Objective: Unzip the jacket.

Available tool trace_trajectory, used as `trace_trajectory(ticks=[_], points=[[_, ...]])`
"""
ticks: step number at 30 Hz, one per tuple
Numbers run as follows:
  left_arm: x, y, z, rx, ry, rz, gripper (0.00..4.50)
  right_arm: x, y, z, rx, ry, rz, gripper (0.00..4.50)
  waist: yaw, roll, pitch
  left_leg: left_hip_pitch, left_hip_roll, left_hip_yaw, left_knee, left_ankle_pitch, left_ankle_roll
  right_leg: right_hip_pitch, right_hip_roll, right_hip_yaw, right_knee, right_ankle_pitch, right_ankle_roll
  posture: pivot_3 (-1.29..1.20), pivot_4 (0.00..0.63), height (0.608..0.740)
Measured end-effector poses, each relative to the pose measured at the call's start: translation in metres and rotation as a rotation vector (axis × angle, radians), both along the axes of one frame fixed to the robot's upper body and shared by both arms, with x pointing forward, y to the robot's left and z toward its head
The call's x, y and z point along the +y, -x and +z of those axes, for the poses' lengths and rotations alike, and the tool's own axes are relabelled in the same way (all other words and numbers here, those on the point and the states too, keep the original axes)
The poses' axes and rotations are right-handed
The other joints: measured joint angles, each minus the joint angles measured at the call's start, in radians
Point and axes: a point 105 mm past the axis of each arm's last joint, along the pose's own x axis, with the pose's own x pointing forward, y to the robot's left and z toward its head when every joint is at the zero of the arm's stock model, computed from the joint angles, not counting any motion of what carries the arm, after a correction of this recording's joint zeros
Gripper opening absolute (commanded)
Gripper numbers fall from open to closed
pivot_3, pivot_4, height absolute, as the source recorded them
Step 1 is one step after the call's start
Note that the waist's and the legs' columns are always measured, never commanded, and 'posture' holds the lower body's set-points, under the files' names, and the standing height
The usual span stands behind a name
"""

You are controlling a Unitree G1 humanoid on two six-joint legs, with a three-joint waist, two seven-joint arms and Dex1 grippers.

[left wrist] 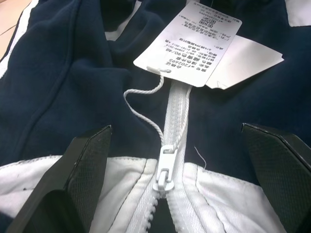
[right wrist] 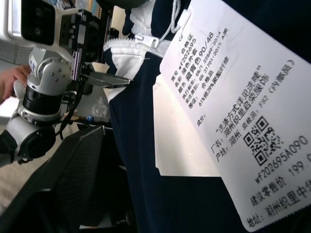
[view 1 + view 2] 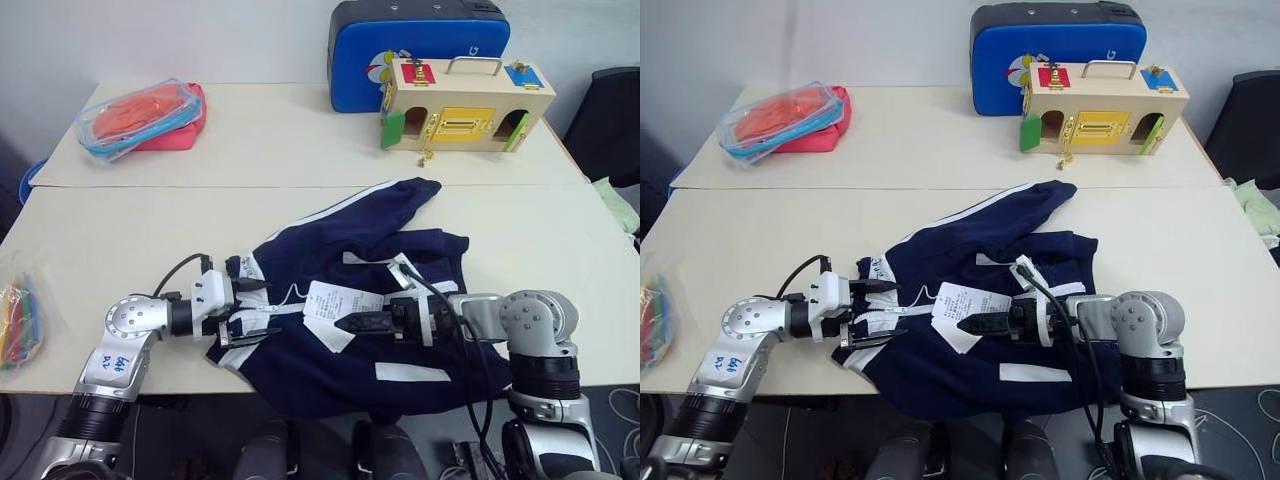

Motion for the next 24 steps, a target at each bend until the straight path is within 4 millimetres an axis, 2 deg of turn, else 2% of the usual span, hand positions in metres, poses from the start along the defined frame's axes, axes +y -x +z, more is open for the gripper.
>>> trace_trajectory(ticks=[5,6,10,16,24], points=[[-0.002,-0.004,0.003,-0.008,-0.006,-0.016,4.5,0.0,-0.003,-0.005,0.027,0.006,-0.025,1.74,-0.009,0.0,0.0,0.0,0.0,0.0,0.0,0.0,0.0,0.0,0.0,0.0,0.0,0.0,0.0,0.0,0.15,0.74],[-0.003,-0.009,0.005,-0.015,-0.009,-0.017,4.5,0.0,-0.003,-0.005,0.027,0.006,-0.026,1.29,-0.008,0.0,0.0,-0.001,0.0,0.0,0.0,0.0,0.0,0.0,0.0,0.0,0.0,0.0,0.0,0.0,0.15,0.74],[-0.011,-0.022,0.006,-0.016,0.007,-0.02,4.5,0.0,-0.004,0.002,0.012,-0.022,-0.022,0.02,-0.007,0.0,0.0,-0.001,-0.002,0.0,0.0,0.0,0.001,0.0,0.002,0.0,0.0,0.0,0.0,0.0,0.15,0.74],[-0.026,-0.019,-0.008,0.031,-0.011,-0.098,4.5,-0.001,-0.005,0.008,0.0,-0.046,-0.027,0.02,-0.01,0.0,0.0,-0.001,-0.002,0.001,0.0,0.0,0.001,-0.001,0.001,0.0,0.0,0.0,0.0,0.0,0.15,0.74],[-0.026,-0.027,-0.018,0.027,-0.042,-0.077,4.5,-0.015,-0.006,0.021,-0.03,-0.086,-0.042,0.02,-0.008,0.0,0.0,0.0,-0.002,0.001,0.0,0.001,0.002,0.0,-0.001,0.0,0.0,0.0,0.0,0.0,0.15,0.74]])
